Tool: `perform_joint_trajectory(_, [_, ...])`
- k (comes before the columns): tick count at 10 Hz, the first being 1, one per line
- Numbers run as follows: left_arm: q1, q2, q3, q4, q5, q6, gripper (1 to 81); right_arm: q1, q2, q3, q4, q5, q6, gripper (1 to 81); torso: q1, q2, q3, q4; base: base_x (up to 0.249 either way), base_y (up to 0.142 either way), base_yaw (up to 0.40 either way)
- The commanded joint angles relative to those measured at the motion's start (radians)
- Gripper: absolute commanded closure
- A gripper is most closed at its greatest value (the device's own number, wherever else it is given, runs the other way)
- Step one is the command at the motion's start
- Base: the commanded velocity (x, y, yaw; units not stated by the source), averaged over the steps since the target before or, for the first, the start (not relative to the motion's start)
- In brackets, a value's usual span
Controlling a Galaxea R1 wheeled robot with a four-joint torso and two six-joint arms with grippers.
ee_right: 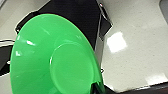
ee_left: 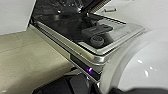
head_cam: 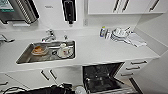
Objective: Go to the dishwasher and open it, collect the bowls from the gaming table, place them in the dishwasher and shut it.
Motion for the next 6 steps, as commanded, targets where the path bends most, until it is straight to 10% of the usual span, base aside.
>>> perform_joint_trajectory(1, [-0.179, 0.029, -0.029, -0.02, 0.14, -0.042, 81.1, -0.009, -0.043, 0.021, -0.008, -0.071, 0.0, 81.1, 0.0, 0.0, -0.079, 0.0, 0.0, 0.0, 0.0])
perform_joint_trajectory(6, [-0.333, 0.117, -0.075, -0.02, 0.198, -0.113, 81.1, -0.01, -0.048, 0.026, -0.008, -0.066, 0.0, 81.1, 0.0, 0.001, -0.097, 0.0, 0.0, 0.0, 0.0])
